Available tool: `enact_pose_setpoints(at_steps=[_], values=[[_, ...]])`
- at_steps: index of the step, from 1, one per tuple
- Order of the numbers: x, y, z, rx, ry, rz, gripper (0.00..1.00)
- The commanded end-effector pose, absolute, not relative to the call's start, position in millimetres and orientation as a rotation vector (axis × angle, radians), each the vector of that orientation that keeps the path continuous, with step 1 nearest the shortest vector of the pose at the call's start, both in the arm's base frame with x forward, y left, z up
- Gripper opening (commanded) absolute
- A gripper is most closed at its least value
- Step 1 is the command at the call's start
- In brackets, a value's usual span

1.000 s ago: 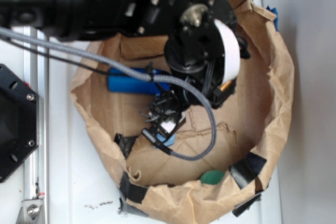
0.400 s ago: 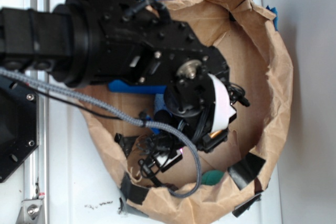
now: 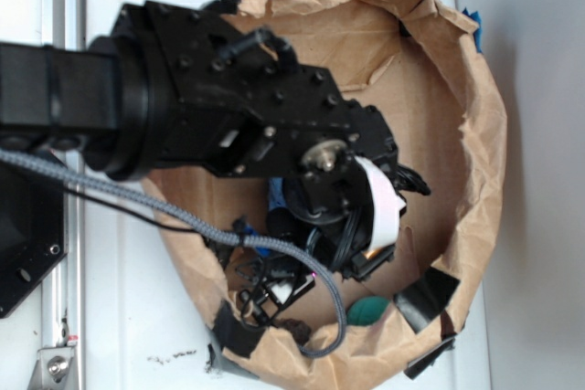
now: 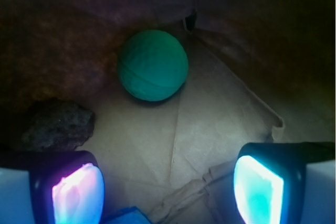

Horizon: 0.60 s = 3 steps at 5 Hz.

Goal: Grab the green ball.

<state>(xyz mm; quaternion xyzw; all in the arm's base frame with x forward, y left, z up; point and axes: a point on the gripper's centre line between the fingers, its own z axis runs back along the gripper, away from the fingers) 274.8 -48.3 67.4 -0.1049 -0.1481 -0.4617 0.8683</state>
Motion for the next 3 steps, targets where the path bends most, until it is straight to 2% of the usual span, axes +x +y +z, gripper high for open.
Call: enact_pose_setpoints(at_steps=[1,2,3], values=[[276.0,-60.6,84.6,-0.195,-0.365,-0.988,1.0],[276.0,-60.6,84.6,-0.195,-0.365,-0.988,1.0],[277.0,-64.3,73.0,-0.193,-0.389,-1.038,1.0]])
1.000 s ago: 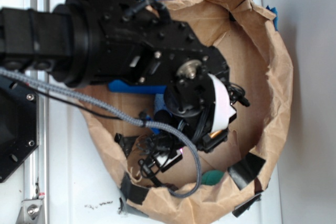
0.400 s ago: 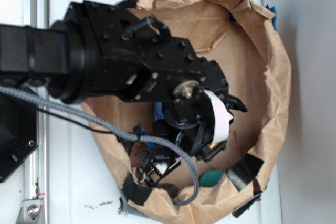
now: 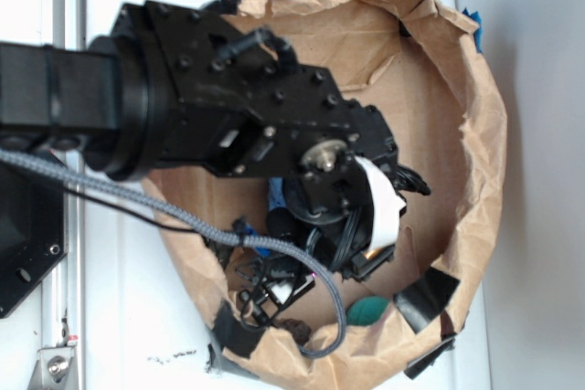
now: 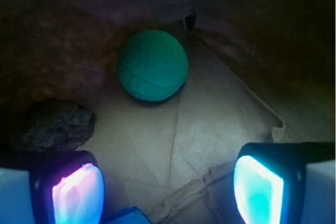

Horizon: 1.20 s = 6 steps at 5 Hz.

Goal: Grab the green ball.

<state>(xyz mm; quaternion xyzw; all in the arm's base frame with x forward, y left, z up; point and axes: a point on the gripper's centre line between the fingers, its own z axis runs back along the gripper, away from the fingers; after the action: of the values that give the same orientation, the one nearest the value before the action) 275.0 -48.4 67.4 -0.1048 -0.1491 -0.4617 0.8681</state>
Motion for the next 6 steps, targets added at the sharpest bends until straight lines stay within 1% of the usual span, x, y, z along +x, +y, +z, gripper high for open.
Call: enact_pose_setpoints(at_steps=[1,2,3,4,6], values=[[283.2,-70.6,64.2,-0.194,-0.377,-1.057,1.0],[288.9,-74.6,51.3,-0.208,-0.354,-1.069,1.0],[294.1,-82.1,45.9,-0.226,-0.35,-1.075,1.0],[298.6,-89.9,48.3,-0.251,-0.384,-1.079,1.0],[297.3,-99.3,59.9,-0.364,-0.436,-1.124,1.0]])
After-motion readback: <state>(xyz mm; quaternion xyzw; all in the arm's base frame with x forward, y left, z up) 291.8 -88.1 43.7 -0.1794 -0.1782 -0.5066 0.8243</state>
